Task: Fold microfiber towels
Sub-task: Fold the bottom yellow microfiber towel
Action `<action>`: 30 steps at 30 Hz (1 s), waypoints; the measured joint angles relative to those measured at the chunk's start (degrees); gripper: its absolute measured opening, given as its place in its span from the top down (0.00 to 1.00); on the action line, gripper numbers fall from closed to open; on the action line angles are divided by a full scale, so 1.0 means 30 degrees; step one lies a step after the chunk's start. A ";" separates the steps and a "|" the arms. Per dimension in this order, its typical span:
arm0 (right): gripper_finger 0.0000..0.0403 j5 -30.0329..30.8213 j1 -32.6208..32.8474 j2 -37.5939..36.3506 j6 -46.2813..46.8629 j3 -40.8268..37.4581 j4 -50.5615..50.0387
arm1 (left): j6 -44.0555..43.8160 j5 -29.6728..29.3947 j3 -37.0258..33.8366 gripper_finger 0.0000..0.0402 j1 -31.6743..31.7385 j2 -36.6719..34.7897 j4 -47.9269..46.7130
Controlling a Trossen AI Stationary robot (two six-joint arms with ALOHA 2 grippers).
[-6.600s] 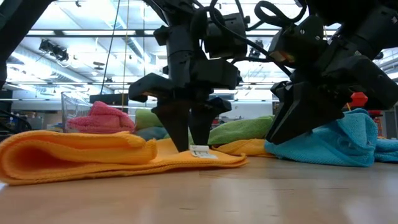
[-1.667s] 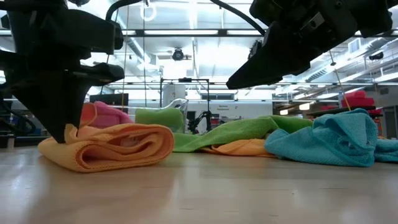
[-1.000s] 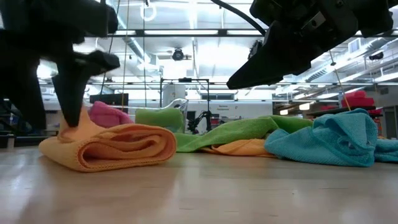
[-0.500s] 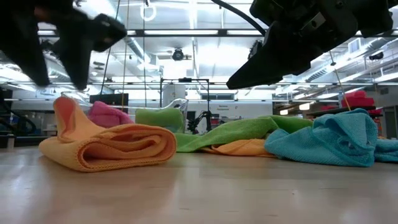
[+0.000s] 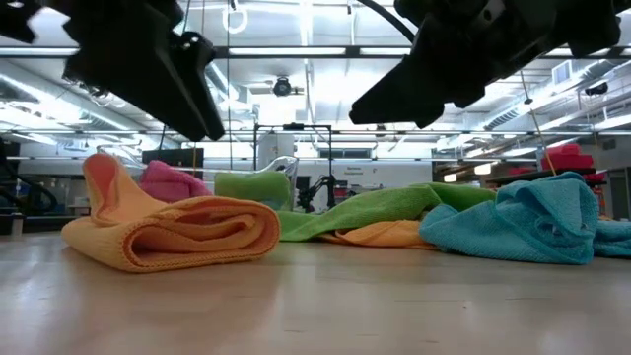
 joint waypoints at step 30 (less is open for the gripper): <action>0.77 0.1290 0.1592 0.0102 0.0048 0.0000 0.1216 | -0.9996 -0.0131 -0.1406 0.57 -0.0912 0.0022 -0.9295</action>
